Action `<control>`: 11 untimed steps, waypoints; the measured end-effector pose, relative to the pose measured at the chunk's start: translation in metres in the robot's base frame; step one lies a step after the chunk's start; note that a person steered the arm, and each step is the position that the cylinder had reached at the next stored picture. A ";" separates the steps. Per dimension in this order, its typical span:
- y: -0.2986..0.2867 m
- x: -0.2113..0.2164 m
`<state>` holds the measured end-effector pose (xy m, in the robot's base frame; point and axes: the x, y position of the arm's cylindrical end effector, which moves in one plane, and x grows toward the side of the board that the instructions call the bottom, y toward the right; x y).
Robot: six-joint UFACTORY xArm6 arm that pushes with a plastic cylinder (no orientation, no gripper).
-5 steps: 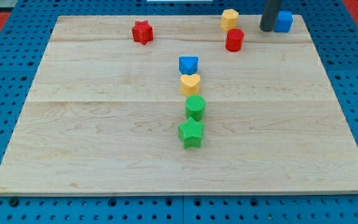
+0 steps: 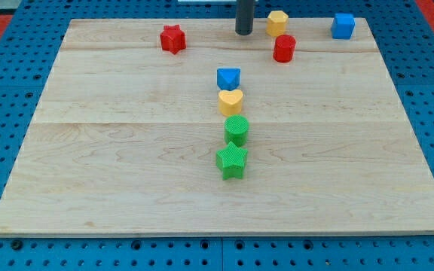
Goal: Push the yellow hexagon into the blue cube
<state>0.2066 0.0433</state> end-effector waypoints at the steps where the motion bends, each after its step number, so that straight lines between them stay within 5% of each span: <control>1: 0.004 -0.015; 11: 0.117 0.007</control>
